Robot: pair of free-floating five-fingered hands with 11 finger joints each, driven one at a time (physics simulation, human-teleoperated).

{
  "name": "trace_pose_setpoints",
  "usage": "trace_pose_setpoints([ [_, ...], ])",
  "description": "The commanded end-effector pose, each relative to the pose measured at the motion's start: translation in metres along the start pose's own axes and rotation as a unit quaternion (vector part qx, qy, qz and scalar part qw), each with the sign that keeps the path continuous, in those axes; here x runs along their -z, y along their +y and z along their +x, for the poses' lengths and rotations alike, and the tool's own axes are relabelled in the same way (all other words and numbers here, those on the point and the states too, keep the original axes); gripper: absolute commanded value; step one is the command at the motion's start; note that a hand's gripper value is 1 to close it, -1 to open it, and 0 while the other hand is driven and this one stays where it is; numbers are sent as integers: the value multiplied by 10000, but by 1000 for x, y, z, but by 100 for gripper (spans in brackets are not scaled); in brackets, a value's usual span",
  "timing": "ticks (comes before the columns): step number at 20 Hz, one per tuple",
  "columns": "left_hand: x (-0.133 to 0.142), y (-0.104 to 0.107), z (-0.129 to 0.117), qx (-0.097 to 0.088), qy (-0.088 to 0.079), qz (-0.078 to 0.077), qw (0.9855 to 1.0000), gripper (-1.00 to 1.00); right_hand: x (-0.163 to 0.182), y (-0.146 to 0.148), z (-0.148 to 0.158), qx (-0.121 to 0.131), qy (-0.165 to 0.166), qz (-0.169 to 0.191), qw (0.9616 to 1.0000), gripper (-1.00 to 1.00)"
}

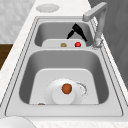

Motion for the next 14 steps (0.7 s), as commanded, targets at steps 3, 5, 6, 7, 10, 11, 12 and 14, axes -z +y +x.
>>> trace_pose_setpoints([
  [3,0,-2,3,-3,-4,0,10000,-100,0,0,0,0,0,0,10000,0],
  [5,0,-8,7,-11,-55,-39,10000,-100,0,0,0,0,0,0,10000,0],
  [6,8,-11,13,73,57,-94,9999,-100,0,0,0,0,0,0,10000,0],
  [7,10,-12,16,164,78,-131,9997,-100,0,0,0,0,0,0,10000,0],
  [10,16,-18,33,348,117,-197,9991,-100,0,0,0,0,0,0,10000,0],
  [11,20,-17,37,361,138,-221,9990,-100,0,0,0,0,0,0,10000,0],
  [12,23,-17,42,358,158,-241,9989,-100,0,0,0,0,0,0,10000,0],
  [14,30,-17,52,369,212,-260,9988,-100,0,0,0,0,0,0,10000,0],
])
